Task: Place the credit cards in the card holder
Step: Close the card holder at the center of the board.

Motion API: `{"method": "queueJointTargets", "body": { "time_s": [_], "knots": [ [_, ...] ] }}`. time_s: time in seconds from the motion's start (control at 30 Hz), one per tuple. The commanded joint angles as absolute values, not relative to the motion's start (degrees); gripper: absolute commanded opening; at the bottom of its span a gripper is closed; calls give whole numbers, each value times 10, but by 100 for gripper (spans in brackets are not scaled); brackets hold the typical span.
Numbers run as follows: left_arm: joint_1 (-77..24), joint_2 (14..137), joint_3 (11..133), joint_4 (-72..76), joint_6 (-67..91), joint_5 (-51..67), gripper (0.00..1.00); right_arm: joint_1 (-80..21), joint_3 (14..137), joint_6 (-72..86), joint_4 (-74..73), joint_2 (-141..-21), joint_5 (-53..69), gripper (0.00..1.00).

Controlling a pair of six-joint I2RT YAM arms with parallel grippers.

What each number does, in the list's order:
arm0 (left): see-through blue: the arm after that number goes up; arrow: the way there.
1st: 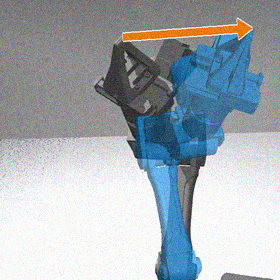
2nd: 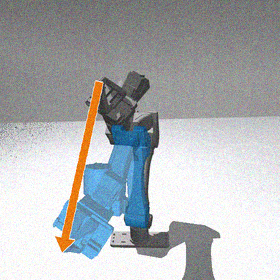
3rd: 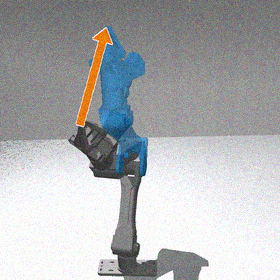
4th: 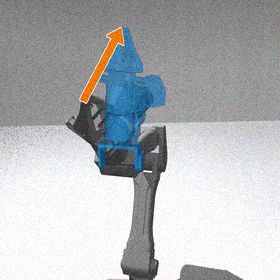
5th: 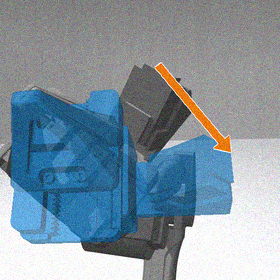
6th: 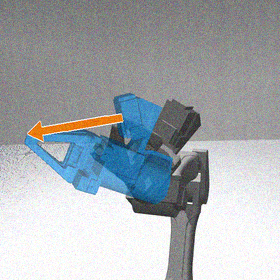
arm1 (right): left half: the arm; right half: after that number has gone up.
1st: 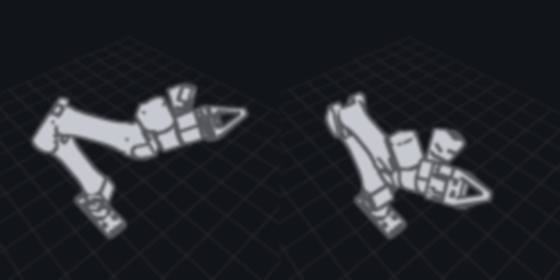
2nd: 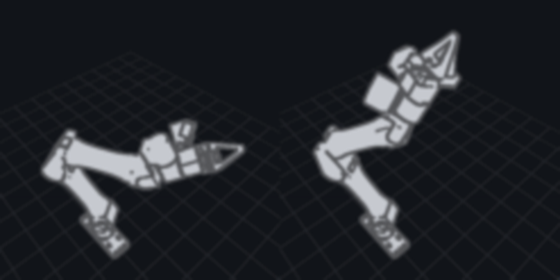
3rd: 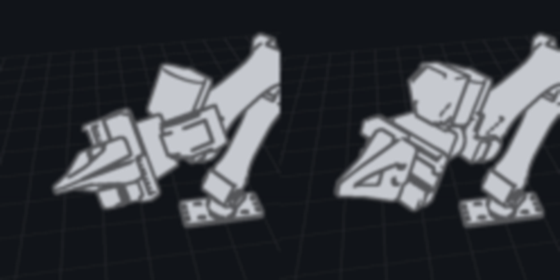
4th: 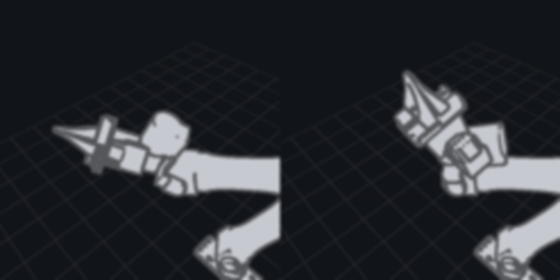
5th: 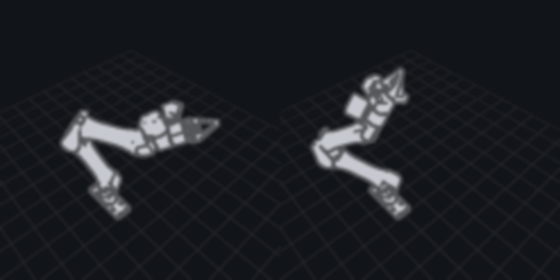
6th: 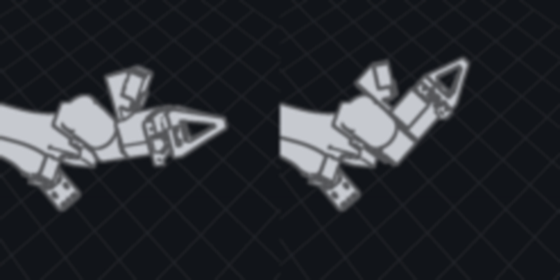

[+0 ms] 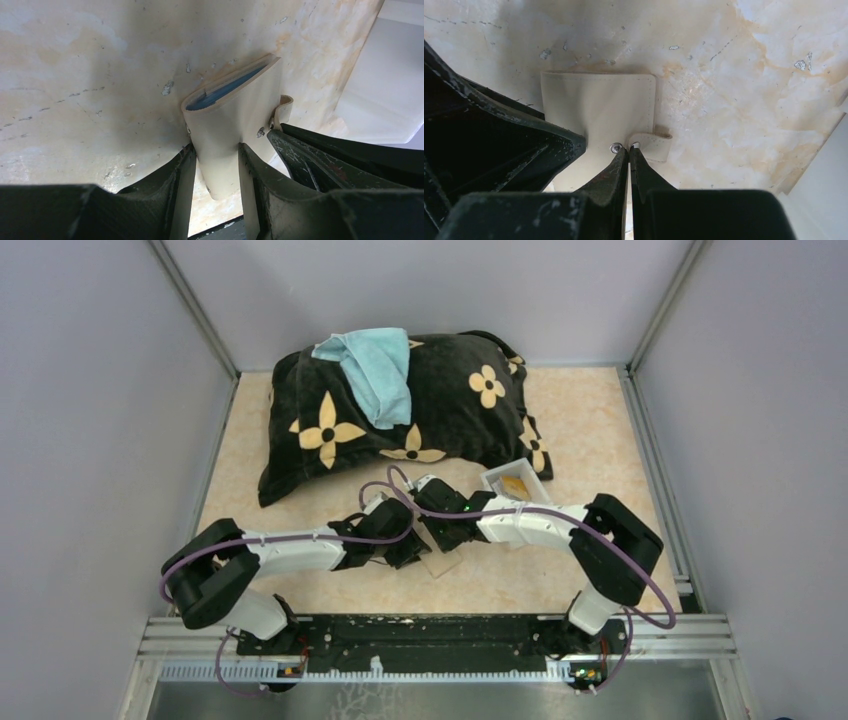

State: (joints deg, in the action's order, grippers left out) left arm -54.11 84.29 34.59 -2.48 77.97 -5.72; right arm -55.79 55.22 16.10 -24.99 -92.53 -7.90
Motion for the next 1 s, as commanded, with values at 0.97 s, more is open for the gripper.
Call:
{"method": "queueJointTargets", "body": {
  "time_s": [0.97],
  "knots": [
    [-530, 872, 309, -41, 762, -63, 40, -592, 613, 169, -276, -967, -104, 21]
  ]
}}
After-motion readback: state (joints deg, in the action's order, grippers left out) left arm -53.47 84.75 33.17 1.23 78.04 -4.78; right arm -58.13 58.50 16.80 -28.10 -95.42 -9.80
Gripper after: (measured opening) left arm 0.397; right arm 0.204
